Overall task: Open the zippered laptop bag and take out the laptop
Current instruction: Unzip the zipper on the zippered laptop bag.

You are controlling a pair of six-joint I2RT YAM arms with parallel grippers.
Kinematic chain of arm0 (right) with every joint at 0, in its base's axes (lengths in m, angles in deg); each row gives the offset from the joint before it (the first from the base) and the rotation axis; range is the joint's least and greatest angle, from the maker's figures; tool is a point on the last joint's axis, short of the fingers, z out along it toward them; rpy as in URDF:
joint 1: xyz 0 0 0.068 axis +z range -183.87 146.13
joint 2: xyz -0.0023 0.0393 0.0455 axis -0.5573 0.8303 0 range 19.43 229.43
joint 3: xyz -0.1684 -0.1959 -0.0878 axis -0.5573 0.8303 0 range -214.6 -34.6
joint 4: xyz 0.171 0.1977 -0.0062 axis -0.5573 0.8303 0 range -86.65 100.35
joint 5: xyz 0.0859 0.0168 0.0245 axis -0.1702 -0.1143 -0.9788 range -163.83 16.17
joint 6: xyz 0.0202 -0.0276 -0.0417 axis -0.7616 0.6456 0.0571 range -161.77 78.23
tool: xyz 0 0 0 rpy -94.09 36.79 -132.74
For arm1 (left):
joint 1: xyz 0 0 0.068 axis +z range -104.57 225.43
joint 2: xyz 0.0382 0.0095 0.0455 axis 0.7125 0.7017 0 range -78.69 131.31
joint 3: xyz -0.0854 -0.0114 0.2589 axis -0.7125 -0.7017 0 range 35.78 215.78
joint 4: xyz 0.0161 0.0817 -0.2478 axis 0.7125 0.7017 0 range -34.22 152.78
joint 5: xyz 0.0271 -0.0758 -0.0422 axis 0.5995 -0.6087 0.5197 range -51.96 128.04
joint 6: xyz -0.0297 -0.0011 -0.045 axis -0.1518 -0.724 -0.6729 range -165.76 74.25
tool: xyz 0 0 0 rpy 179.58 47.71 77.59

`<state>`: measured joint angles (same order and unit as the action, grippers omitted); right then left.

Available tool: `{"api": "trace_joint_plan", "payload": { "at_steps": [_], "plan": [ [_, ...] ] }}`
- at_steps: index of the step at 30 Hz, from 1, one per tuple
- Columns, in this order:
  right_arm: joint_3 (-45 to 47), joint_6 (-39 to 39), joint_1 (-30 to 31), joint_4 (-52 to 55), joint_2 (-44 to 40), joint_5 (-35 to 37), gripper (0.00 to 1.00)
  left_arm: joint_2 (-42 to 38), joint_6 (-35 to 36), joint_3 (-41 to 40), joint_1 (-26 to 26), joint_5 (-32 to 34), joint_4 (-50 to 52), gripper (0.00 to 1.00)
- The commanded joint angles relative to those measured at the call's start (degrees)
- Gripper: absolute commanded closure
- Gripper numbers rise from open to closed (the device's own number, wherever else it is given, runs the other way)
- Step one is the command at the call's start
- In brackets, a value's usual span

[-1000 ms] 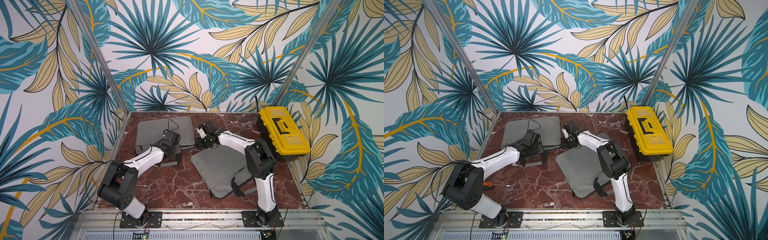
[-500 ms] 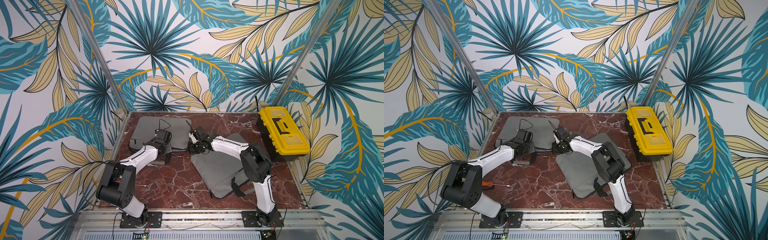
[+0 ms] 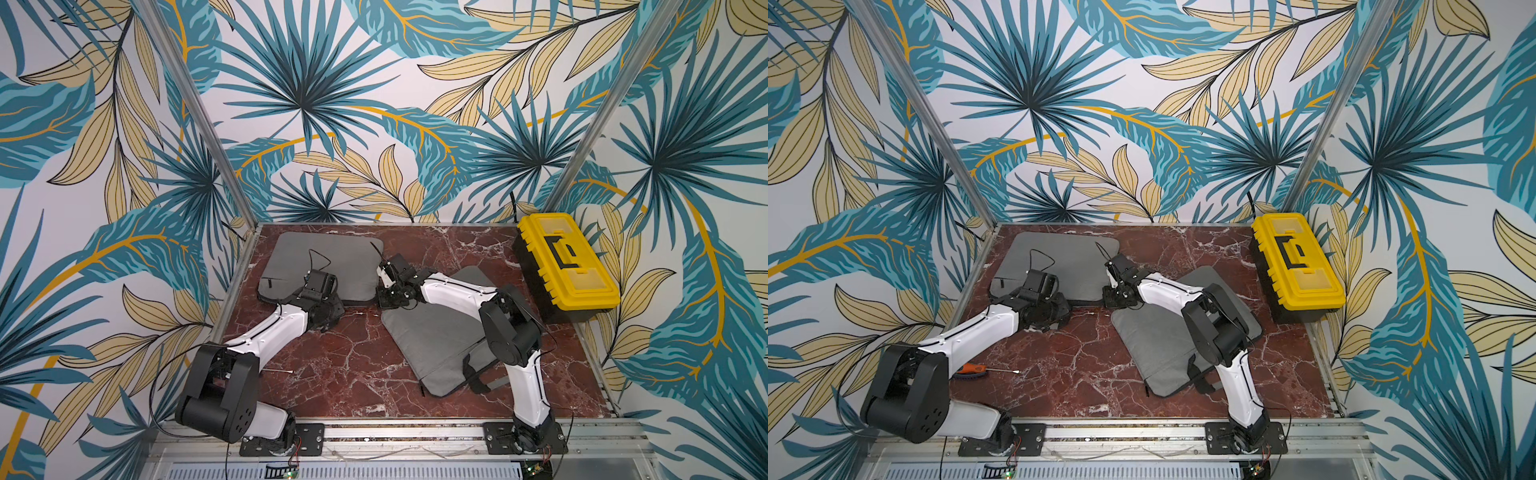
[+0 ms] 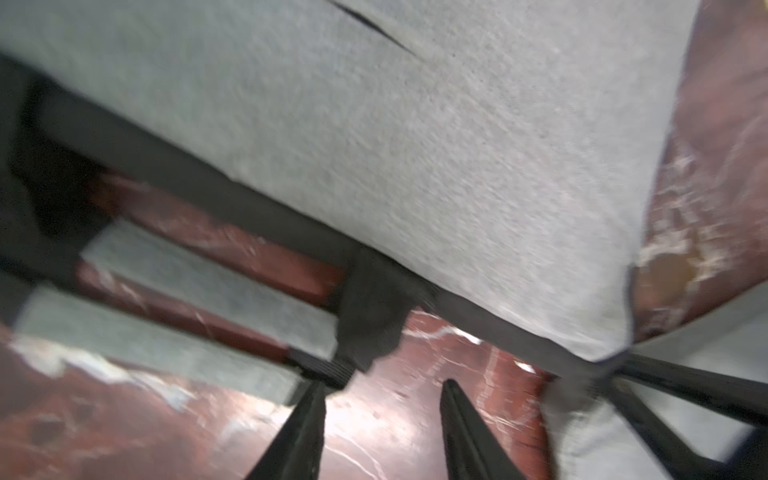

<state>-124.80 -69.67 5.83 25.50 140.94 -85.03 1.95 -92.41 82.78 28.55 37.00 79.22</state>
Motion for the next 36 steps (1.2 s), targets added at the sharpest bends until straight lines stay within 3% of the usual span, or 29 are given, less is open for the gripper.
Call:
{"api": "trace_joint_plan", "payload": {
  "at_steps": [1,4,6,21,36],
  "plan": [
    [0.2,-0.7,0.3,0.2,0.8,0.0,1.00,-3.0,-8.1,-2.0,-1.4,-4.1,-1.1,0.46],
    [0.4,-0.7,0.4,0.0,0.3,0.1,1.00,-4.5,-13.6,-3.6,-3.2,-4.8,-4.9,0.32],
    [0.6,-0.7,0.5,-0.1,-0.2,0.1,1.00,-4.6,-16.7,-4.5,-4.4,-5.0,-7.3,0.28],
    [2.1,-2.3,0.7,-2.3,-2.4,-2.0,1.00,4.0,-25.1,-5.8,-7.3,-7.6,-24.1,0.28],
    [2.8,-3.8,0.8,-3.8,-3.6,-4.4,1.00,8.8,-25.6,-6.3,-7.2,-7.2,-27.2,0.31]
  ]
}}
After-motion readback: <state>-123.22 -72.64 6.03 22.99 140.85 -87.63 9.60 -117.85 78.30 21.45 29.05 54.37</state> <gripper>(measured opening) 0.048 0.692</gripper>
